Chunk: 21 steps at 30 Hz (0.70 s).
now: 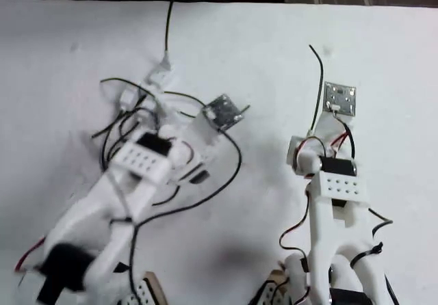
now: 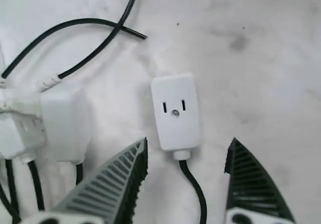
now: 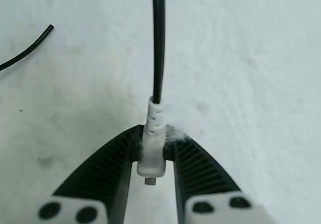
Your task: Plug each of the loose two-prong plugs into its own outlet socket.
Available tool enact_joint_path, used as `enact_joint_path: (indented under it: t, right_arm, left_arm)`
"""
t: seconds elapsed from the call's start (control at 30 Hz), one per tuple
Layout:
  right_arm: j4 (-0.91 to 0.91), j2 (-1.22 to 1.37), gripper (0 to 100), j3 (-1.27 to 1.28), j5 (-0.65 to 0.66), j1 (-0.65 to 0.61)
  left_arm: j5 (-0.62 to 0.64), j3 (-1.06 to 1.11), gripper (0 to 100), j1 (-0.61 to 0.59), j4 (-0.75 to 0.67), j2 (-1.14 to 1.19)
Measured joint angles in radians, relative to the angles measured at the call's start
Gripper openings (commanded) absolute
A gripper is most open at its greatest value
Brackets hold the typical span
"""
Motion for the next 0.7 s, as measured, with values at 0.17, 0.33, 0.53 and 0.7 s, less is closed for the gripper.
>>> enact_joint_path:
  t: [0.17, 0.33, 0.53, 0.7]
  right_arm:
    - [0.0, 0.0, 1.7, 0.0, 0.0, 0.0]
    - [0.0, 0.0, 1.7, 0.0, 0.0, 0.003]
    - [0.0, 0.0, 1.7, 0.0, 0.0, 0.002]
    - [0.0, 0.0, 1.7, 0.0, 0.0, 0.0]
  left_arm:
    - [0.003, -0.141, 25, 0.04, 0.057, 0.183]
    - [0.003, -0.19, 25, 0.052, 0.061, 0.253]
    - [0.003, -0.302, 25, 0.038, 0.126, 0.37]
    - [0.003, -0.506, 25, -0.051, 0.249, 0.539]
